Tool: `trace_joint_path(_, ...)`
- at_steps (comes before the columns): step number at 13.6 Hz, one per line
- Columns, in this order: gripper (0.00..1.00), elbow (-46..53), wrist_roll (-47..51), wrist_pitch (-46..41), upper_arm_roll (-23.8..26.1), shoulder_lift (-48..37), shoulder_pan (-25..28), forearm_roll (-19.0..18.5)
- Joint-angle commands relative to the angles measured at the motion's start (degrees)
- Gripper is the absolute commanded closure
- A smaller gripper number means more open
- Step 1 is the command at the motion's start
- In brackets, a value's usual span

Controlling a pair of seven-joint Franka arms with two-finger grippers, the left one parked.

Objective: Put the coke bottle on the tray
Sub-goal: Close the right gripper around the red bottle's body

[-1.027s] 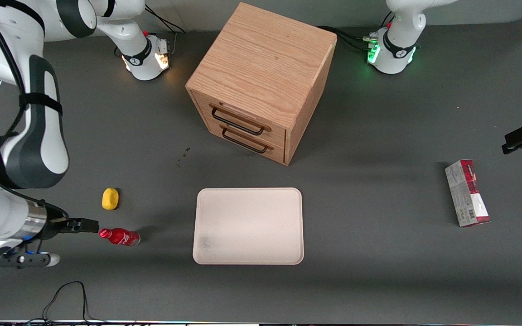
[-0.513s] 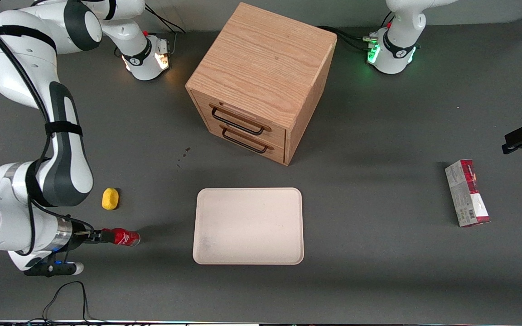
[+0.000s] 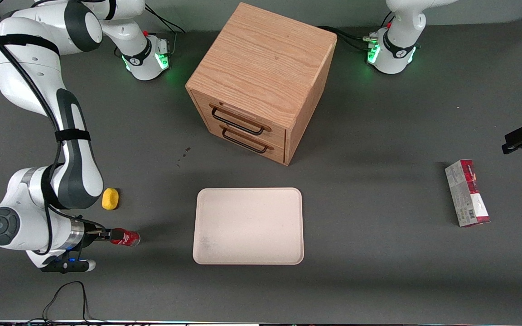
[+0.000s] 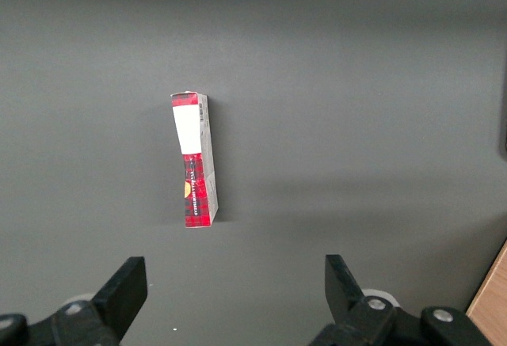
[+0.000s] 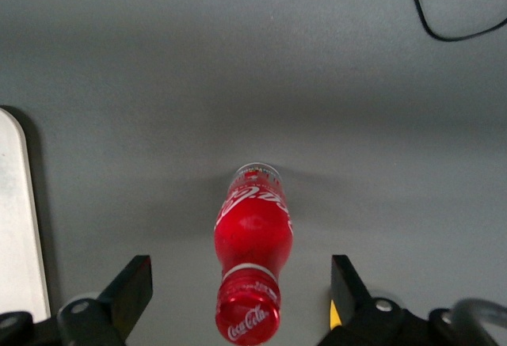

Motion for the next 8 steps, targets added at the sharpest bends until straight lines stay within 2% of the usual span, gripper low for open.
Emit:
trace_joint_path(1,0.00,-2.2,-0.8,1.2,-0.1,-1.1,0.1,0.9)
trace_joint_path(2,0.00,-2.2,-0.9,1.2,-0.1,-1.1,0.1,0.9)
trace_joint_path(3,0.16,-2.2,-0.9,1.2,-0.1,-1.2,0.1,0.9)
trace_joint_path(4,0.38,-2.1,-1.2,1.1,-0.1,-1.5,0.1,0.9)
trace_joint_path(8,0.94,-1.8,-1.5,0.8,-0.2,-1.9,0.0,0.7)
